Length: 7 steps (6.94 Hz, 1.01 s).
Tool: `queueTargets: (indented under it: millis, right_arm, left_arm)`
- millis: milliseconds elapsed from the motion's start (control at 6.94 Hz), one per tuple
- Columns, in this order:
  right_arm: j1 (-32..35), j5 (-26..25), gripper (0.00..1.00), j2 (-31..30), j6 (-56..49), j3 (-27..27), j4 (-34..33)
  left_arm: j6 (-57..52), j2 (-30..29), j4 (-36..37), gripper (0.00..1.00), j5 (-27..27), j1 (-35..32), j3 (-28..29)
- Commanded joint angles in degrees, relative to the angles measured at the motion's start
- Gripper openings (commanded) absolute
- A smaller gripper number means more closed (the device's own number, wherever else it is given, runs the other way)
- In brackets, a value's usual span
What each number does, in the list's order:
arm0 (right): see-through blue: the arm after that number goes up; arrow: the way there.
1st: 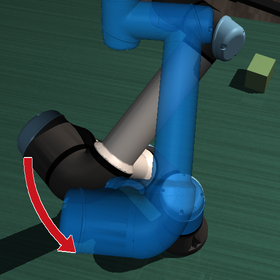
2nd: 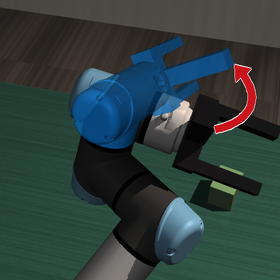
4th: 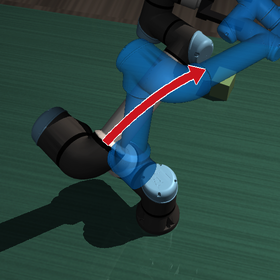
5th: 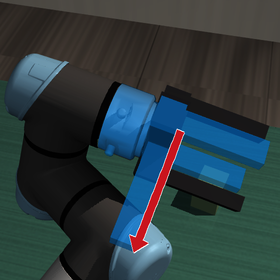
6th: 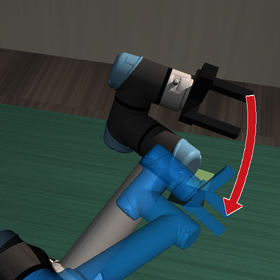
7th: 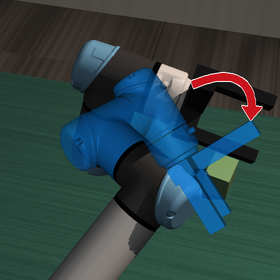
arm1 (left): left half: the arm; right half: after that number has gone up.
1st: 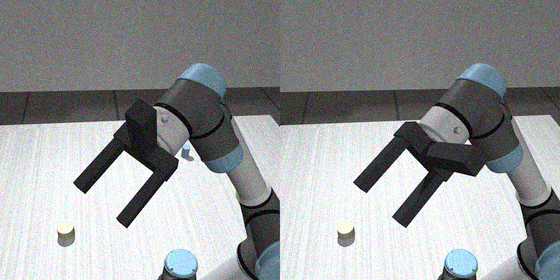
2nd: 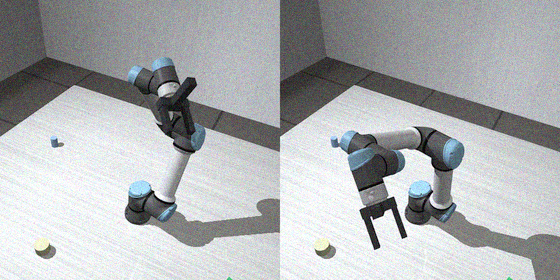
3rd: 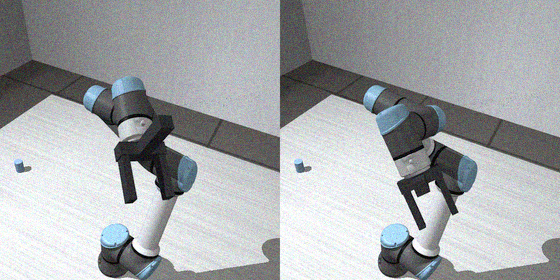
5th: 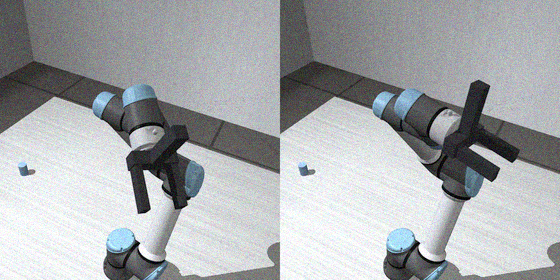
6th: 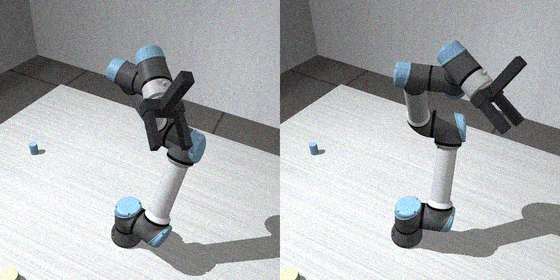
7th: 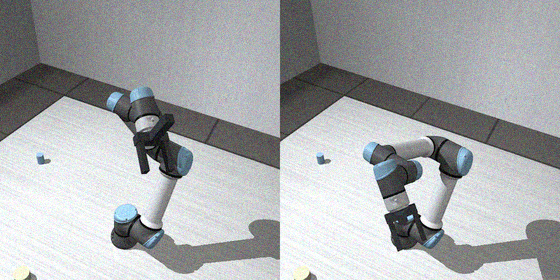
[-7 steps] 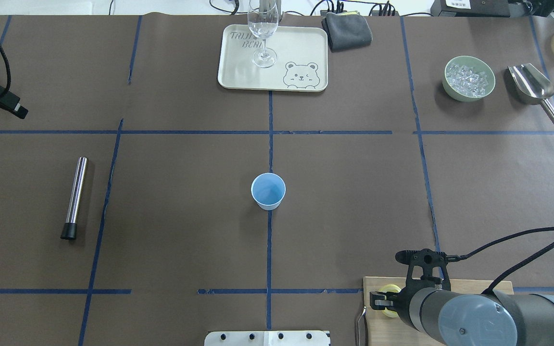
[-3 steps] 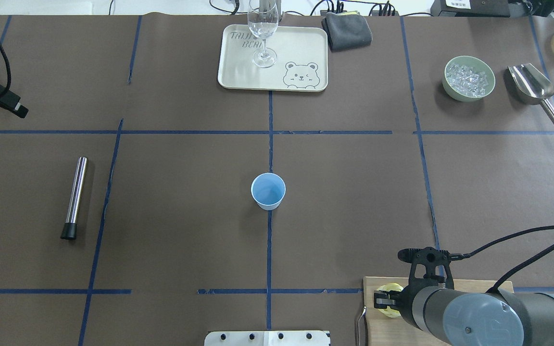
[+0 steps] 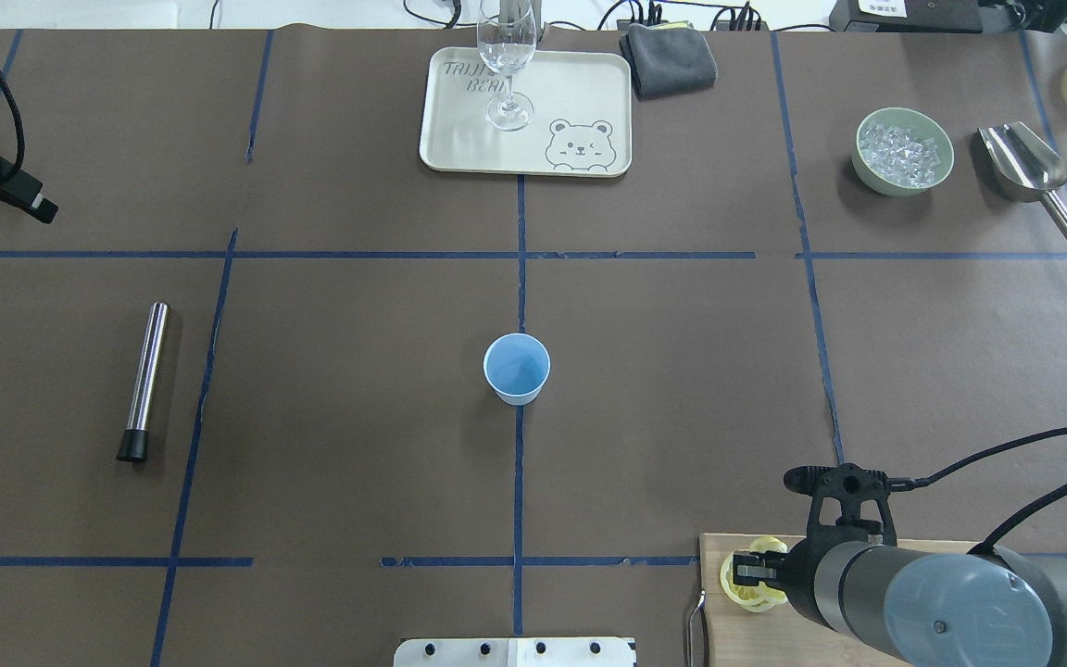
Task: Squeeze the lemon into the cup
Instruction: 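Lift the lemon slice with the right gripper and carry it over the blue cup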
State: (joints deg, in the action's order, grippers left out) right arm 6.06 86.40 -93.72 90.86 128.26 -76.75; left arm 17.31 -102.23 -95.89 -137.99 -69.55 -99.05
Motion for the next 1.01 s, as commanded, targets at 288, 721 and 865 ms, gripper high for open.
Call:
queueTargets:
  millis: [288,721,865]
  right_arm:
    - [12.2,8.0,0.37,9.1,-2.9,-3.0,-0.3]
    - [16.9,10.9,0.38,32.0,-3.1,-9.8,-18.8]
    - [17.5,10.9,0.39,37.6,-4.6,-15.8,-18.7]
  left_arm:
    - [0.0,-0.1,0.0,1.00,0.0,-0.1,-0.3]
    - [0.0,-0.1,0.0,1.00,-0.1,-0.1,-0.2]
    - [0.0,-0.1,0.0,1.00,-0.1,-0.1,-0.2]
